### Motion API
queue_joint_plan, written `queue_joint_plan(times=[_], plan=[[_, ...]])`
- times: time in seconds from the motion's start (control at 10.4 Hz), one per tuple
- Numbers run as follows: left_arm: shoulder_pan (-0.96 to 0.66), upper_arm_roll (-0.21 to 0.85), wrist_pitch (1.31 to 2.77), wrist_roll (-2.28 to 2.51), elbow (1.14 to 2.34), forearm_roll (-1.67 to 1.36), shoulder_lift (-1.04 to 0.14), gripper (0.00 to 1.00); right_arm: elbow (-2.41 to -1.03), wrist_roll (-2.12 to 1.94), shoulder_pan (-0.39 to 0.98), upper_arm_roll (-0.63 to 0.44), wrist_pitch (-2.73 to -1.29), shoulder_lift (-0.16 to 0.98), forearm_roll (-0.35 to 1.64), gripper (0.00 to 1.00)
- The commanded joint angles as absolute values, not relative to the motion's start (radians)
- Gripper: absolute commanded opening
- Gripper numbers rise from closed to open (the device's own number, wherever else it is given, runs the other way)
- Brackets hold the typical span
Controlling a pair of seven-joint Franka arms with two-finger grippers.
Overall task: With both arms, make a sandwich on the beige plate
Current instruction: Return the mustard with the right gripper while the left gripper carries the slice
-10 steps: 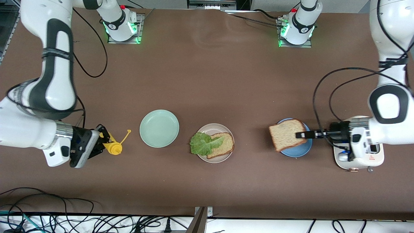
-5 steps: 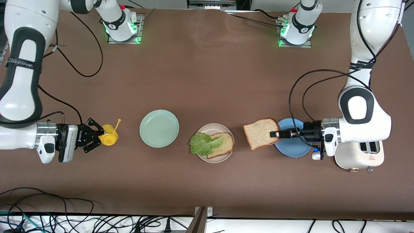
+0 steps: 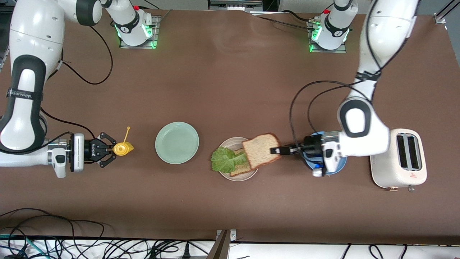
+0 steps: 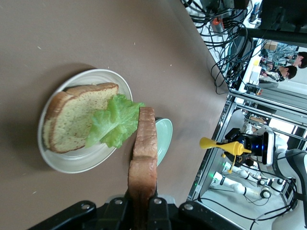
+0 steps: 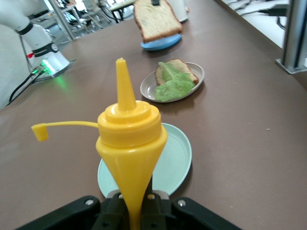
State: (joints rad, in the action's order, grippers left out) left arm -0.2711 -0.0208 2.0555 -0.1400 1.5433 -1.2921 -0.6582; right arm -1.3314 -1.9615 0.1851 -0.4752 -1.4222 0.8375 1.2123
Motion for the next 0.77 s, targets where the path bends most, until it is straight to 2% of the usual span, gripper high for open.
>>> queue_joint_plan(times=[0.0,0.29,0.67], plan=[[-0.339,-0.028,2.159,-0.141,1.526,-1.382,-0.701,0.0,-1.365,-2.144,0.131,-0.462,-1.344,0.886,1.299,0.0],[-0.417,-0.028,2.278,-0.146,1.485,-1.483,-0.762,0.0,-1.365,-2.314,0.087,-0.46,-1.246,1.006,1.405,0.0],[-0.449,-0.029,2.324,-0.167,1.447,-1.513,-0.819,0.0,-1.364,-2.344,0.087,-0.425,-1.261,1.049,1.486,0.0]])
